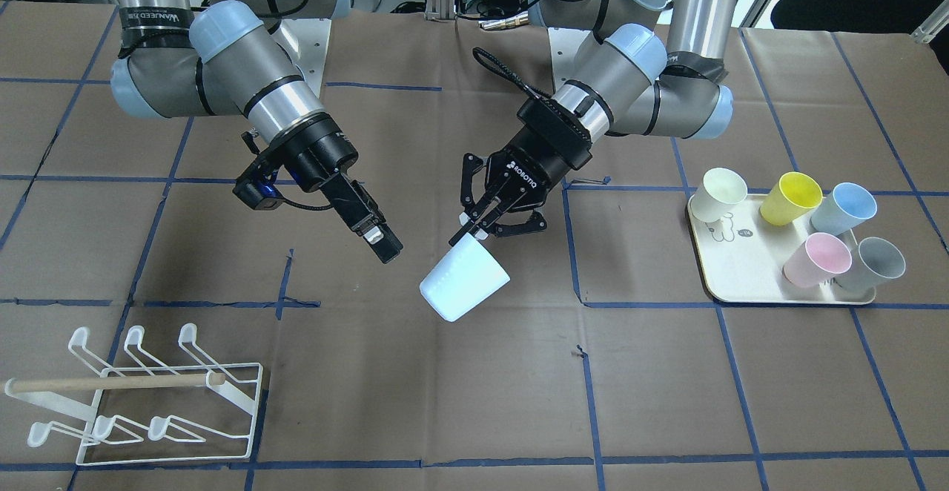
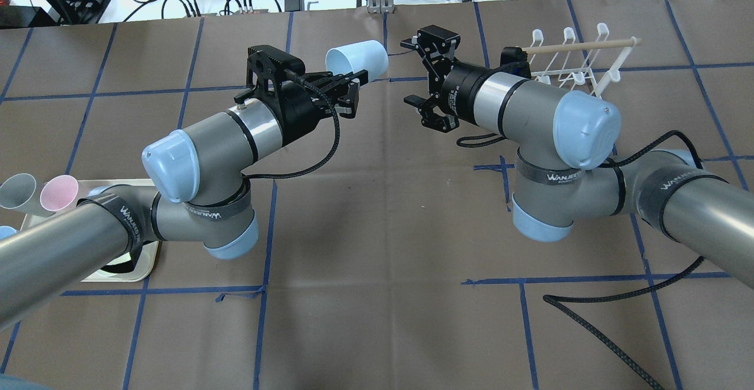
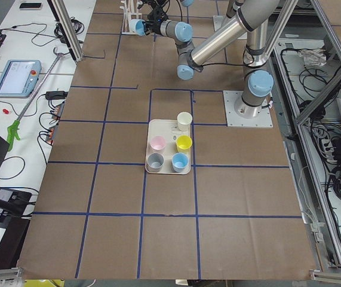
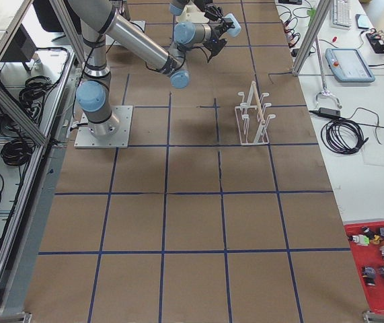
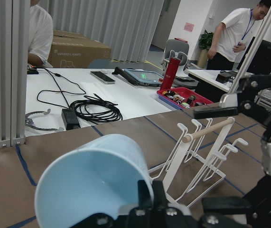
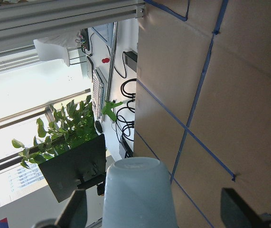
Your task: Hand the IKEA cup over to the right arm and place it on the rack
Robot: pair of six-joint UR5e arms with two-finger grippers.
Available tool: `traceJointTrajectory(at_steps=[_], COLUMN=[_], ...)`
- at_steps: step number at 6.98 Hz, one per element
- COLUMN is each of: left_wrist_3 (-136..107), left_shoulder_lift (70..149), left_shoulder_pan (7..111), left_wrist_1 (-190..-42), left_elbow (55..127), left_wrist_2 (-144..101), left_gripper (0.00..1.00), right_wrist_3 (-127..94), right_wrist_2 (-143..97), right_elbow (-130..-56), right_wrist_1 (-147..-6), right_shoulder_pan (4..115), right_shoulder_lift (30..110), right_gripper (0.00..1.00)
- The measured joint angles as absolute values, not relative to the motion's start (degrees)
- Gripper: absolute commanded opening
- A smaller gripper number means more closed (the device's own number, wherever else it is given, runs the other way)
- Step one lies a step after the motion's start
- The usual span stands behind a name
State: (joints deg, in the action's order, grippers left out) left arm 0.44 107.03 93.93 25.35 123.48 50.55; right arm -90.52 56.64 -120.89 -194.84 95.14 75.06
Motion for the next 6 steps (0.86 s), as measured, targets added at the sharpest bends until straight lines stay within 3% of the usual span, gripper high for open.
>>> traceJointTrajectory(at_steps=[6], left_wrist_3=[0.44], left_shoulder_lift=[107.14], left_shoulder_pan=[94.13], left_wrist_1=[25.24], left_elbow=[123.4], left_wrist_2=[51.24], left_gripper=[0.06], right_wrist_3=[-90.76], right_wrist_2=[57.11], right_elbow=[-115.87], right_wrist_1=[-193.83], right_shoulder_pan=[97.92], right_shoulder_lift=[70.82], right_gripper=[0.99])
